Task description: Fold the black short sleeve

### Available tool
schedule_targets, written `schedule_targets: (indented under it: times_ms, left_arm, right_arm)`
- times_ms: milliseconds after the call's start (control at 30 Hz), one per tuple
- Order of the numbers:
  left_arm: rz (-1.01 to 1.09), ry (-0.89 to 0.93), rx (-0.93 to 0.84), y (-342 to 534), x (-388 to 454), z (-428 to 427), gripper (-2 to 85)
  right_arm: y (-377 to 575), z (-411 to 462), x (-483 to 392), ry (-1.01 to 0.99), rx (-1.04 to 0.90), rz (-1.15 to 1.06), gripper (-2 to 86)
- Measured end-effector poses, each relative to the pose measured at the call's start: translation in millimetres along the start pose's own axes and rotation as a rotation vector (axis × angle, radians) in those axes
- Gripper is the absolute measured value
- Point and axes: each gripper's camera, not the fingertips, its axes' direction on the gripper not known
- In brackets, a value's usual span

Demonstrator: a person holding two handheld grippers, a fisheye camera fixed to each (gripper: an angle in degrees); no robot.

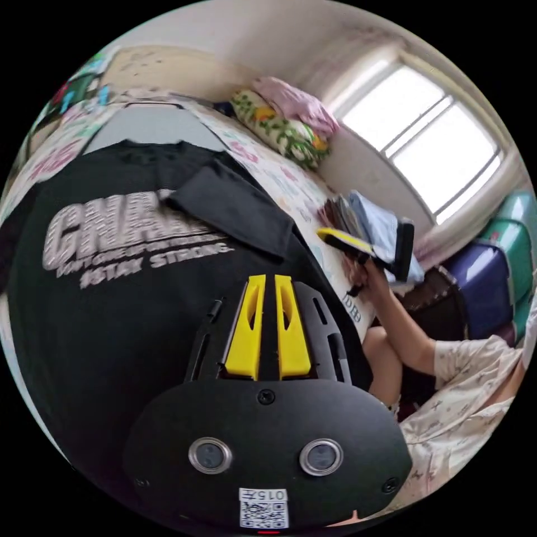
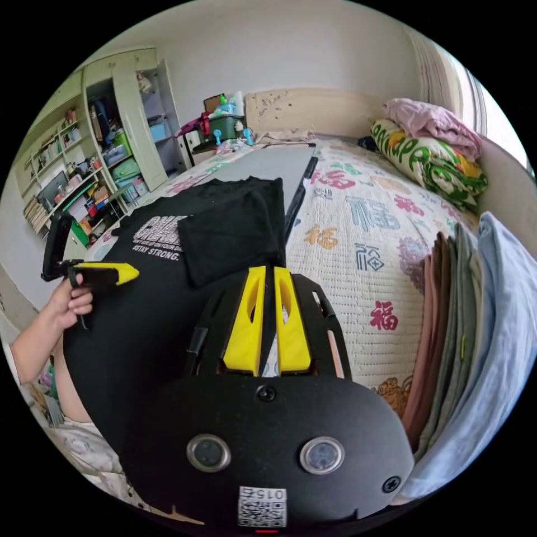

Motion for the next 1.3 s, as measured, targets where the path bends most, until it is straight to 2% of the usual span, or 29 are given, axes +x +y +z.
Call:
schedule_targets:
  times_ms: [100, 167, 267, 400, 600, 667, 733, 800, 867, 900, 967, 1000, 1067, 1167, 1200, 1267, 1300]
  left_arm:
    - [-0.248, -0.134, 0.231, 73.6, -72.3, -87.5, 5.6]
    - [-0.470, -0.223, 0.417, 135.4, -128.1, -149.5, 7.4]
    - [-0.669, -0.257, 0.556, 192.5, -184.9, -190.4, 9.1]
    - [-0.764, -0.223, 0.578, 218.1, -236.8, -185.3, 11.0]
    - [-0.878, -0.050, 0.674, 229.1, -286.5, -133.6, 13.4]
    - [-0.962, 0.003, 0.798, 237.5, -297.9, -120.6, 12.0]
    - [-0.984, -0.010, 0.845, 232.0, -300.9, -113.3, 10.4]
    - [-0.943, -0.064, 0.793, 207.8, -299.1, -107.8, 8.7]
    - [-0.774, -0.126, 0.658, 161.5, -277.9, -109.7, 4.2]
    - [-0.700, -0.142, 0.647, 149.5, -264.9, -111.2, 2.6]
    - [-0.283, -0.278, 0.554, 101.1, -179.7, -109.3, 1.6]
    - [-0.165, -0.309, 0.498, 90.3, -154.1, -103.5, 1.4]
    - [0.239, -0.405, 0.202, 70.5, -59.9, -53.9, 1.1]
    - [0.470, -0.552, -0.070, 90.9, 2.1, 23.2, 1.0]
    - [0.494, -0.589, -0.104, 96.2, 8.1, 36.3, 1.0]
    - [0.548, -0.737, -0.041, 117.7, 30.3, 52.6, 1.0]
    - [0.550, -0.753, -0.038, 120.2, 33.8, 54.1, 1.0]
  right_arm:
    - [8.0, 12.9, -23.5, -0.041, -0.012, -0.035, 1.7]
    - [17.6, 37.3, -43.3, -0.086, -0.091, -0.047, 1.5]
    - [34.2, 63.3, -71.8, -0.122, -0.137, -0.077, 1.3]
    - [33.6, 87.5, -107.0, -0.151, -0.153, -0.142, 2.0]
    - [-21.0, 130.6, -152.5, -0.309, -0.214, -0.180, 4.6]
    - [-36.9, 142.2, -158.4, -0.421, -0.202, -0.138, 4.5]
    - [-41.9, 148.7, -161.7, -0.460, -0.172, -0.127, 4.3]
    - [-45.5, 157.3, -163.0, -0.448, -0.165, -0.120, 4.2]
    - [-50.4, 169.4, -159.7, -0.443, -0.185, -0.130, 4.6]
    - [-51.6, 172.1, -157.4, -0.448, -0.189, -0.130, 4.7]
    - [-56.6, 183.4, -142.0, -0.468, -0.185, -0.104, 5.2]
    - [-58.1, 187.4, -137.0, -0.473, -0.186, -0.091, 5.3]
    - [-64.7, 208.3, -116.8, -0.508, -0.200, -0.022, 5.7]
    - [-73.4, 242.7, -99.3, -0.555, -0.222, 0.060, 6.8]
    - [-75.5, 250.8, -96.4, -0.562, -0.232, 0.079, 7.2]
    - [-84.6, 283.5, -87.9, -0.597, -0.274, 0.138, 8.7]
    - [-87.1, 291.1, -86.8, -0.595, -0.286, 0.146, 9.1]
